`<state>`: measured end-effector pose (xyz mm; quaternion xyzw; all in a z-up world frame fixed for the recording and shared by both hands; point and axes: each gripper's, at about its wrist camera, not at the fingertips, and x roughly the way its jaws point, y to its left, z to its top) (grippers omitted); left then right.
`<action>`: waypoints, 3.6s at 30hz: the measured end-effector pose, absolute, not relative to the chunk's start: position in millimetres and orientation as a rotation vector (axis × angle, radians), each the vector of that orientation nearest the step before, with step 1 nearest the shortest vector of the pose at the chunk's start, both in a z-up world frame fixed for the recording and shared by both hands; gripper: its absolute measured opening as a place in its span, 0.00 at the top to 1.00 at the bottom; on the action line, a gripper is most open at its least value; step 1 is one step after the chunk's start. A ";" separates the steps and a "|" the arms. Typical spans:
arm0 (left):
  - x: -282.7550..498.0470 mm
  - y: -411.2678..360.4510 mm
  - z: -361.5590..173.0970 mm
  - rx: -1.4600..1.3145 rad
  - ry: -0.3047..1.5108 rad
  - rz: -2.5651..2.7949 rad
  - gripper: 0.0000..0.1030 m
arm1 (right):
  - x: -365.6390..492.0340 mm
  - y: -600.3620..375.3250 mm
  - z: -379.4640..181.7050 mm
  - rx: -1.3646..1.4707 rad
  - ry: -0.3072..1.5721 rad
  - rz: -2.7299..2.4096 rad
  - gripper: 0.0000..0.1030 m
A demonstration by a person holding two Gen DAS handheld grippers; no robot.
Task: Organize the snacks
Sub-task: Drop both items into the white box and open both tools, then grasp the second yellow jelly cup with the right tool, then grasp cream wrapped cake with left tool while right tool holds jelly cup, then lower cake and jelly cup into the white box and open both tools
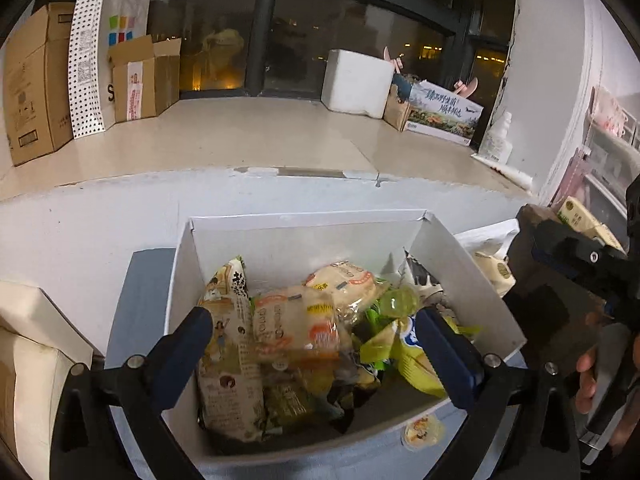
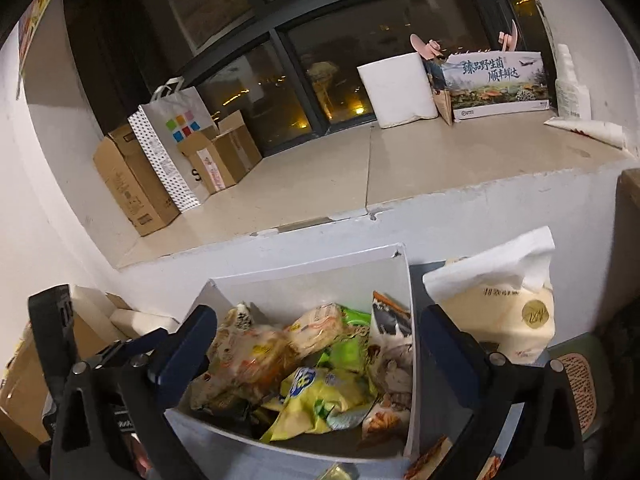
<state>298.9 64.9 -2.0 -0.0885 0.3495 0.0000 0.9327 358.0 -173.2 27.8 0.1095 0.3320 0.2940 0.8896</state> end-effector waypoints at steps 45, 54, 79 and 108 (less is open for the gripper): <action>82.6 30.5 -55.5 -0.254 0.738 -0.207 0.00 | 283.3 -135.5 -125.3 0.029 0.967 0.489 0.55; 103.9 9.9 -61.7 -0.205 0.768 -0.233 0.00 | 229.5 -187.4 -93.9 0.020 0.845 0.578 0.55; 306.7 -192.5 -123.2 -0.128 0.951 -0.071 0.01 | 124.9 -383.3 -81.3 0.279 0.766 0.416 0.55; 179.6 -20.6 -13.3 -0.194 0.645 -0.134 0.47 | 157.4 -277.3 -38.5 0.137 0.709 0.605 0.55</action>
